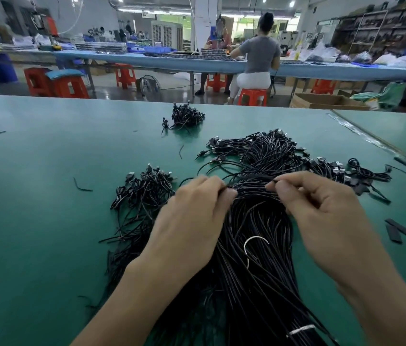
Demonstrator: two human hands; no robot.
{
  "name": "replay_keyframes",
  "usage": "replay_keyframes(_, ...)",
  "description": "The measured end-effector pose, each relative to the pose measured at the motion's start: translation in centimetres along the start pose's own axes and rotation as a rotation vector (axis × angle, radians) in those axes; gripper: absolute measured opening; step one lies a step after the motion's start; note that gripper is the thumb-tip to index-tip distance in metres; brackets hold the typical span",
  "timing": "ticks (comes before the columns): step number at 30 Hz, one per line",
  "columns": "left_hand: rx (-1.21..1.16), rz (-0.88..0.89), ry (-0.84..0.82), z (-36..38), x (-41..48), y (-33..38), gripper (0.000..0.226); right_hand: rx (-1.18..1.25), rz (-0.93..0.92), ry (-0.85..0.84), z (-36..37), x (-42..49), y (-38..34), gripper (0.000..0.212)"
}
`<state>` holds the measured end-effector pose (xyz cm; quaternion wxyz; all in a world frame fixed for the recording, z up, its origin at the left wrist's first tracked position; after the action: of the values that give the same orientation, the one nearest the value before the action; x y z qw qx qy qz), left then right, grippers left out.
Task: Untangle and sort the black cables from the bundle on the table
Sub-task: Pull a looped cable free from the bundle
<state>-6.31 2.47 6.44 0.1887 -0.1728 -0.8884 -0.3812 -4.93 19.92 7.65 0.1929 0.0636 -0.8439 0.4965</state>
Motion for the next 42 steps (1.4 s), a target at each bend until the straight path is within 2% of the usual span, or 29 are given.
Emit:
replay_keyframes(3,-0.354,-0.116,-0.104,1.6,-0.2,-0.2,0.021,0.002,-0.006,-0.084,1.1,-0.4,-0.4,0.013)
replay_keyframes(7,-0.564,-0.181,-0.099,1.0,0.0,-0.5,0.046,0.203,-0.045,0.046,-0.3,0.1,-0.8,0.010)
replay_keyframes(9,-0.660,-0.209,-0.242,1.8,-0.4,0.0,0.051,0.259,-0.064,0.112,-1.0,0.3,-0.8,0.014)
replay_keyframes(12,-0.864,-0.222,-0.579,4.0,-2.0,2.5,0.052,0.193,-0.068,0.125,-0.7,0.3,-0.4,0.020)
replay_keyframes(14,-1.073,-0.244,-0.690,4.5,-2.7,4.0,0.047,0.112,-0.029,0.032,0.6,0.3,0.2,0.017)
replay_keyframes(15,-1.186,-0.252,-0.684,4.4,-2.6,4.3,0.045,0.068,0.001,-0.076,1.9,0.1,0.6,0.018)
replay_keyframes(17,-1.362,-0.286,-0.555,3.8,-1.7,3.9,0.039,0.024,0.053,-0.321,4.7,-0.7,1.2,0.030)
replay_keyframes(18,-1.417,-0.327,-0.445,3.6,-1.2,3.1,0.038,-0.007,0.073,-0.415,5.8,-1.2,1.4,0.029)
replay_keyframes(21,-1.442,-0.451,-0.134,3.4,-0.6,0.1,0.039,-0.182,0.024,-0.530,7.2,-2.0,1.3,0.024)
replay_keyframes(23,-1.405,-0.437,-0.026,3.2,-0.4,-0.9,0.038,-0.272,-0.025,-0.567,7.3,-2.3,0.6,0.025)
replay_keyframes(25,-1.254,-0.373,0.049,2.4,-0.1,-1.5,0.033,-0.252,-0.075,-0.587,6.9,-2.5,-0.7,0.025)
replay_keyframes(27,-0.991,-0.292,0.067,1.6,0.0,-1.5,0.029,-0.175,-0.150,-0.536,5.9,-2.4,-2.4,0.027)
replay_keyframes(28,-0.878,-0.243,0.017,1.6,-0.1,-1.0,0.029,-0.120,-0.183,-0.477,5.2,-2.1,-3.1,0.027)
replay_keyframes(30,-0.799,-0.177,-0.154,2.6,-0.4,0.4,0.034,0.007,-0.205,-0.344,3.6,-1.5,-3.9,0.025)
replay_keyframes(33,-0.875,-0.250,-0.333,3.8,-1.1,1.3,0.048,0.197,-0.190,-0.267,2.4,-0.9,-3.7,0.021)
replay_keyframes(38,-1.044,-0.332,-0.594,4.8,-2.4,2.2,0.058,0.289,-0.198,-0.096,0.9,-0.2,-3.0,0.020)
replay_keyframes(40,-1.136,-0.355,-0.689,5.0,-2.9,2.9,0.059,0.335,-0.136,-0.098,1.3,-0.1,-2.2,0.020)
replay_keyframes(42,-1.260,-0.364,-0.704,4.9,-2.7,3.5,0.051,0.393,-0.037,-0.187,2.5,-0.2,-1.2,0.019)
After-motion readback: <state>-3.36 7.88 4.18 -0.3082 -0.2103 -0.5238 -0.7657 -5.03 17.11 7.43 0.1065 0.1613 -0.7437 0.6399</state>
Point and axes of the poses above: each hand's wrist, its own x-axis towards the middle knuckle, its own z-axis out of the palm, y = z × x, the point moved 9 cm from there along x, towards the middle knuckle, and after that the axes turned 4 degrees about -x, right-handed, at the moved point
